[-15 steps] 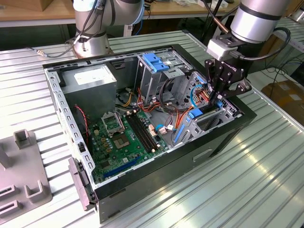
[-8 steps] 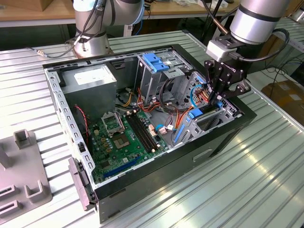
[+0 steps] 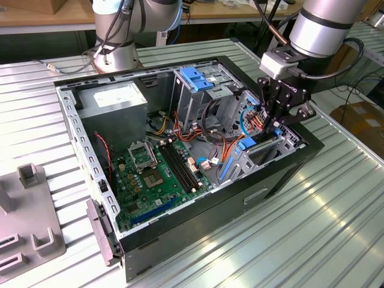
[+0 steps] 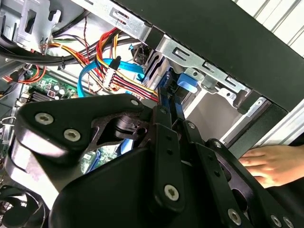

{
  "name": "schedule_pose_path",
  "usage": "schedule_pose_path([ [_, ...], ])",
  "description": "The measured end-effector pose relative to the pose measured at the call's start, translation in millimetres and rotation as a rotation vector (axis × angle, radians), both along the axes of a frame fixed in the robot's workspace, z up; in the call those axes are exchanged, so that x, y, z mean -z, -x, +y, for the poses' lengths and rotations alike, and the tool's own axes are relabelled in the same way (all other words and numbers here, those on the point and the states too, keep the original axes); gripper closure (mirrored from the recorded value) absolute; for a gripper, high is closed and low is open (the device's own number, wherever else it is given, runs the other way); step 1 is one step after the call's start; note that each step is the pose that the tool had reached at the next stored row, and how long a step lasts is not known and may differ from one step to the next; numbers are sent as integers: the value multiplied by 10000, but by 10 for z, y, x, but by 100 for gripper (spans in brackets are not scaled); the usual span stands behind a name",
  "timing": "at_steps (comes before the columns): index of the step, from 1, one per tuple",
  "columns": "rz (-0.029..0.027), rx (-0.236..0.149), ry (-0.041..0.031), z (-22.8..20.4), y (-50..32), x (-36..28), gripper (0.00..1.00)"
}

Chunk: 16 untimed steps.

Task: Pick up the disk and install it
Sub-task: 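Insert the first disk wire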

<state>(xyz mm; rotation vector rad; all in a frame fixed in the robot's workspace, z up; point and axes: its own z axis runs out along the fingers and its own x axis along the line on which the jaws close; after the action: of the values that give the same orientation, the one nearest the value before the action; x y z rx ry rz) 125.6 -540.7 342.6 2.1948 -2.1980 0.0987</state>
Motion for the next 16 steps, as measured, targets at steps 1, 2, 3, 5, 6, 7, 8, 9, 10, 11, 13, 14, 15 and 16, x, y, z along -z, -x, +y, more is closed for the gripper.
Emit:
schedule_pose_path([
  [1, 0, 0, 0, 0, 0, 9, 83],
  [2, 0, 0, 1, 0, 0, 20, 83],
  [3, 0, 0, 0, 0, 0, 30, 83],
  [5, 0, 0, -6, -2, 0, 45, 83],
  [6, 0, 0, -9, -2, 0, 47, 83],
  [7, 0, 0, -10, -2, 0, 48, 83],
  [8, 0, 0, -8, -2, 0, 48, 83],
  [9, 0, 0, -8, -2, 0, 49, 83],
  [10, 0, 0, -10, -2, 0, 50, 83],
  [11, 0, 0, -22, -2, 0, 54, 82],
  [13, 0, 0, -56, -2, 0, 41, 75],
  [14, 0, 0, -67, -2, 0, 18, 75],
  [15, -1, 1, -76, -2, 0, -12, 75],
  [16, -3, 1, -78, -2, 0, -48, 75],
])
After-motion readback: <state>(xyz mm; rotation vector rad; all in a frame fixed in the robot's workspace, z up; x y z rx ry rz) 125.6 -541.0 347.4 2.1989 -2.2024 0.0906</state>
